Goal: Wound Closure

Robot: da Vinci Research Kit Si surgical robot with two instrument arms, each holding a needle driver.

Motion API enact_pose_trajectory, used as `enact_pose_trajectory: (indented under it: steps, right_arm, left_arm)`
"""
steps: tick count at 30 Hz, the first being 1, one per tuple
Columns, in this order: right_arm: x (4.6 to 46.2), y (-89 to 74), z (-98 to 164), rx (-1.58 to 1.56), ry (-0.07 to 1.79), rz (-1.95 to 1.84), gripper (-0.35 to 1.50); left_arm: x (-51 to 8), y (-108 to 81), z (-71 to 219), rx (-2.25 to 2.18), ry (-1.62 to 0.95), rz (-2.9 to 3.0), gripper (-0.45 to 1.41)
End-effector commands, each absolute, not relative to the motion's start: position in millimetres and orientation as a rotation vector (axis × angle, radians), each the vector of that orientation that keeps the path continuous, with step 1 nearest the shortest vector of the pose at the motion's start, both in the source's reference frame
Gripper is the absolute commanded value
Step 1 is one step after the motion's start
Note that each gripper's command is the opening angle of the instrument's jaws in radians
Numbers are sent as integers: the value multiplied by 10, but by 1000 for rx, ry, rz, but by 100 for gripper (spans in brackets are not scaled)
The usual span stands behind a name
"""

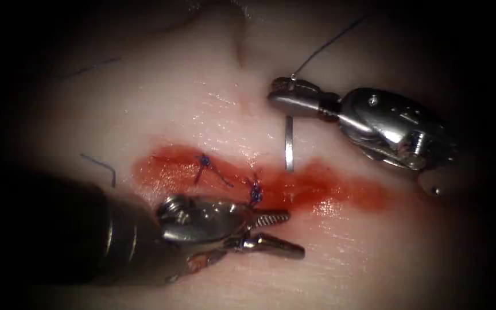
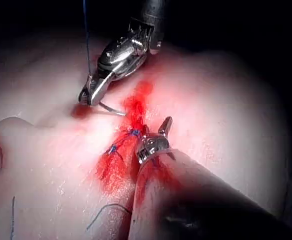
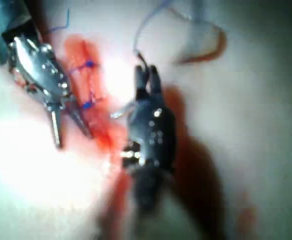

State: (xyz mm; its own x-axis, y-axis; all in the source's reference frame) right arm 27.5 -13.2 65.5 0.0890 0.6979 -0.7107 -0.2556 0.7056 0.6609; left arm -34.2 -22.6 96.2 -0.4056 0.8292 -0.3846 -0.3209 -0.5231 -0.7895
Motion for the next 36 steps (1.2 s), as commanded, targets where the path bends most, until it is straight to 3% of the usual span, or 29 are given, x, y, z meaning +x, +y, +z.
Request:
enact_pose_trajectory:
  steps: [1, 25, 26, 27, 28, 29, 30, 31, 36]
  right_arm:
    - [283, -144, 660, 458, 1293, 741, -35]
    - [272, -215, 649, 738, 1159, 840, -35]
    - [269, -216, 649, 750, 1154, 837, -20]
    - [267, -216, 649, 751, 1158, 836, 14]
    - [264, -214, 649, 756, 1158, 832, 73]
    - [264, -214, 649, 756, 1158, 832, 73]
    - [258, -208, 649, 728, 1169, 801, 94]
    - [250, -201, 649, 695, 1179, 773, 104]
    - [201, -176, 655, 578, 1183, 734, 111]
  left_arm:
    - [-346, -234, 967, -1020, -820, 1991, 51]
    - [-324, -238, 963, -1007, -832, 2006, 47]
    - [-324, -238, 962, -1014, -828, 2015, 47]
    - [-325, -238, 962, -1024, -819, 2029, 47]
    - [-327, -238, 961, -1030, -773, 2108, 47]
    - [-327, -238, 961, -1030, -773, 2108, 47]
    - [-330, -239, 960, -1049, -743, 2186, 49]
    - [-334, -240, 959, -1121, -694, 2295, 47]
    - [-354, -246, 954, -1353, -604, 2593, 49]
